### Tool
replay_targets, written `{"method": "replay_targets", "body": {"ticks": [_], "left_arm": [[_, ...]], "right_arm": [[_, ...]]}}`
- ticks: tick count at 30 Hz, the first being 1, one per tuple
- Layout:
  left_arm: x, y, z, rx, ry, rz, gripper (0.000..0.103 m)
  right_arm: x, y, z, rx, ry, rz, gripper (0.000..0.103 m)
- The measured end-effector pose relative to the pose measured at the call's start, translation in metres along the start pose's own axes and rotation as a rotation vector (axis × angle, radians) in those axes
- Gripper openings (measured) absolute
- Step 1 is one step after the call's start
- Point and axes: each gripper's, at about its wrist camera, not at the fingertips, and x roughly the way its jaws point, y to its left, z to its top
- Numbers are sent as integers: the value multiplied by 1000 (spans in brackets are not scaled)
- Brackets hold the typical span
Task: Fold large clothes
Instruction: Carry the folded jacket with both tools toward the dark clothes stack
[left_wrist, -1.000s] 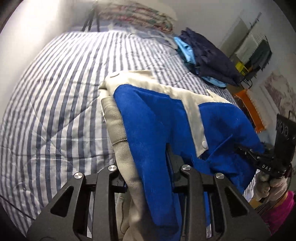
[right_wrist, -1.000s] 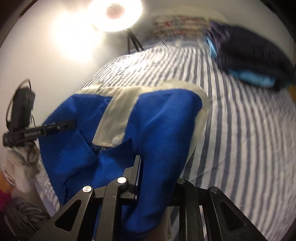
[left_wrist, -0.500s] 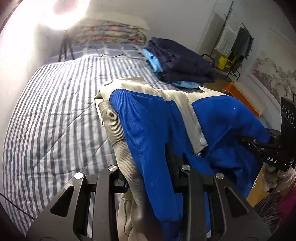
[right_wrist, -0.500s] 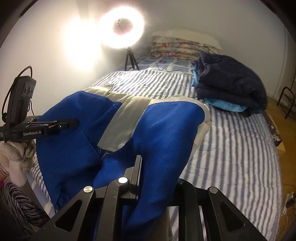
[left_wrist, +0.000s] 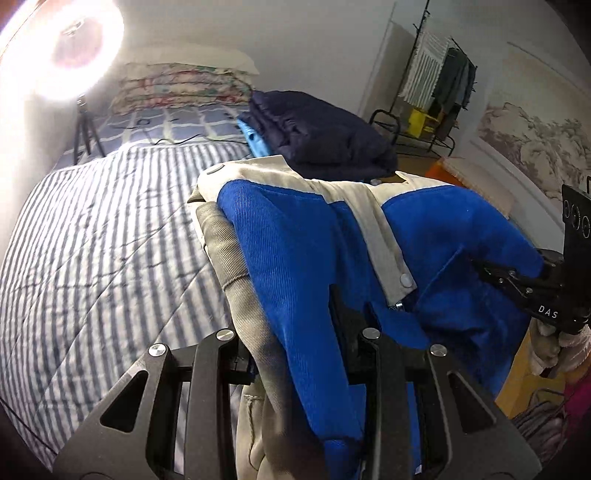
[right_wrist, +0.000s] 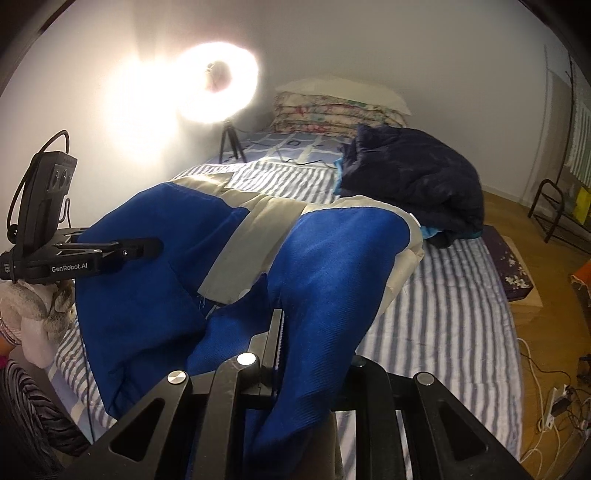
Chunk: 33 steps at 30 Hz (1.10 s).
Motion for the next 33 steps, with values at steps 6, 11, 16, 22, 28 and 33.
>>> {"method": "replay_targets", "body": {"ticks": [6,11,16,22,28,33], "left_arm": [[27,-15,25,25,2,-34,29],[40,-28,60,49,-36,-46,29],[52,-40,114,87,-97,-39,29],[79,-41,190,95,-177,-15,29],[123,-35,268,110,-269,46,29],[173,-28,315,95,-334,75,29]], "right_arm": [[-3,-26,9,-4,-6,-36,15],[-8,-51,29,-13,-29,-66,14],[-16,-74,70,-44,-74,-108,14],[-11,-109,141,-69,-131,-139,14],[25,-154,213,-98,-221,-178,14],[65,-200,262,-74,-274,-199,14]]}}
